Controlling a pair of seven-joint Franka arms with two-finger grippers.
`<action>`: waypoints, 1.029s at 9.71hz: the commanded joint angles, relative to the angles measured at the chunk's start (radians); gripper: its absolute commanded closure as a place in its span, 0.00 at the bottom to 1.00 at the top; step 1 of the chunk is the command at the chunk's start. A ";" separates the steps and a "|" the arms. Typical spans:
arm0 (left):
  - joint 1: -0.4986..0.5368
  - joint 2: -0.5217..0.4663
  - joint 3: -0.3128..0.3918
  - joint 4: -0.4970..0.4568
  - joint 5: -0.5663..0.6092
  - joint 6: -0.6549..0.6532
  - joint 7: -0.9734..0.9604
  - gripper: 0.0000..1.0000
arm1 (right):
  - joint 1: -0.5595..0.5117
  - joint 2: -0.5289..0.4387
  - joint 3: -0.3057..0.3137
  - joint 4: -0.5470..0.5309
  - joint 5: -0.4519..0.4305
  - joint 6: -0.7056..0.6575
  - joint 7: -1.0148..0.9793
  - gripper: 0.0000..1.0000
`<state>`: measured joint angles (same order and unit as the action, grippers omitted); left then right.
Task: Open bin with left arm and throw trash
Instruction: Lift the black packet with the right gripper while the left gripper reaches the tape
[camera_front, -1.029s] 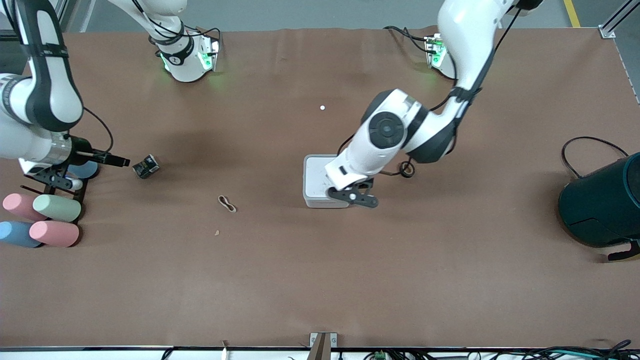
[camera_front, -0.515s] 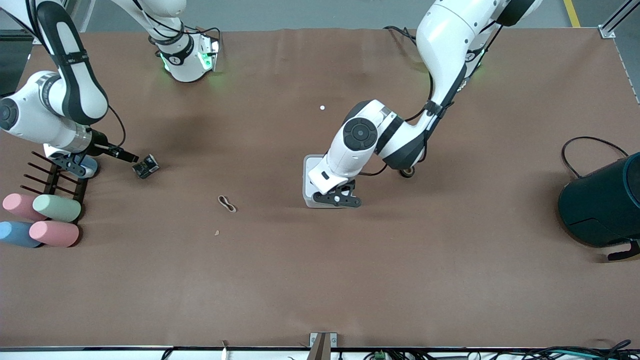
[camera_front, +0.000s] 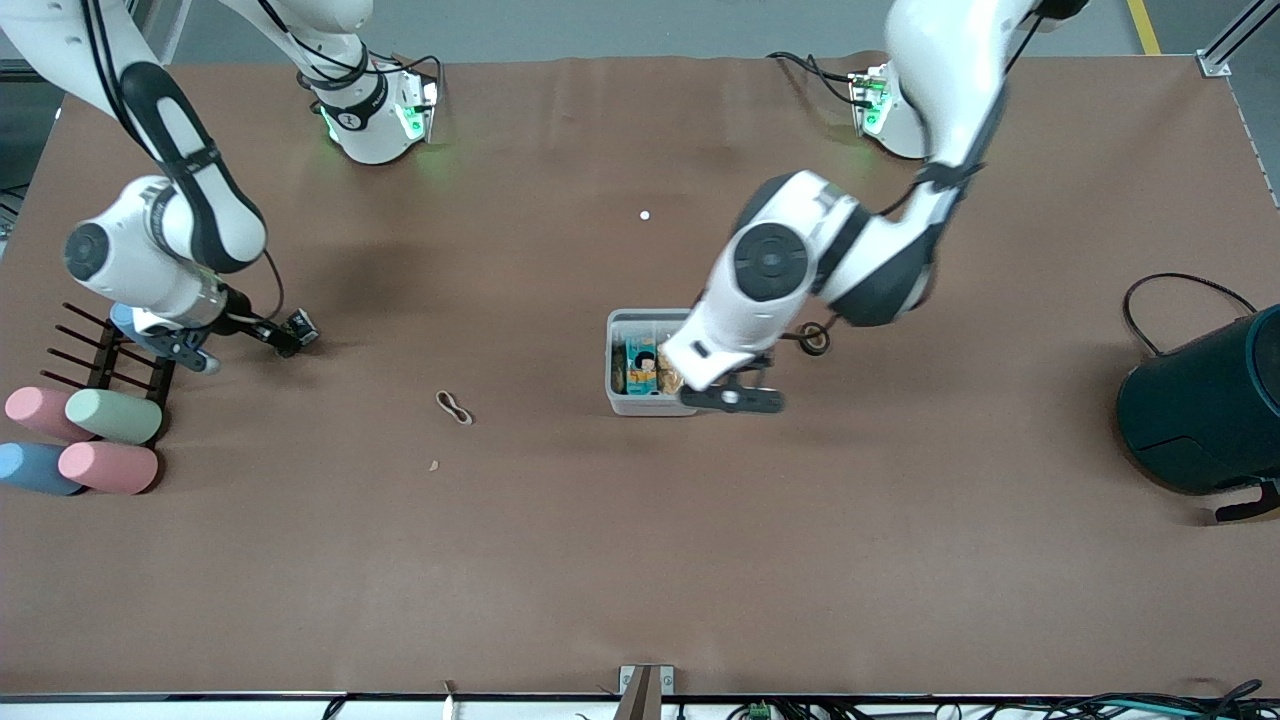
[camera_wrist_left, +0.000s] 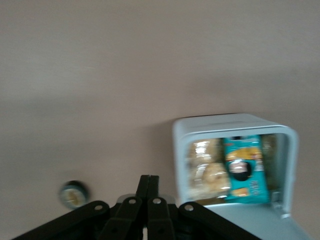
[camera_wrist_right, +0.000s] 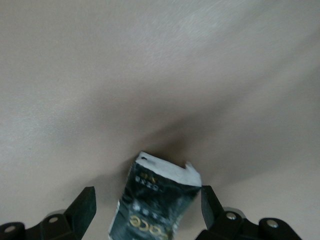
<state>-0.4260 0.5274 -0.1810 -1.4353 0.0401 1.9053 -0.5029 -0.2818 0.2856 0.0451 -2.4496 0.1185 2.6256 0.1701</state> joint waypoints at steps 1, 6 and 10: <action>0.070 0.006 -0.005 -0.117 0.141 0.033 0.046 0.75 | 0.006 0.003 0.001 0.001 0.027 0.010 0.009 0.08; 0.139 -0.041 -0.035 -0.496 0.178 0.402 0.038 0.01 | 0.030 -0.019 0.005 0.035 0.026 -0.131 -0.090 1.00; 0.142 -0.148 -0.037 -0.706 0.178 0.504 0.037 0.01 | 0.230 -0.063 0.007 0.592 0.035 -0.751 0.023 0.99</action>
<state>-0.2990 0.4489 -0.2068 -2.0345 0.1998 2.3509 -0.4512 -0.1238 0.2047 0.0574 -2.0637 0.1256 2.0417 0.1496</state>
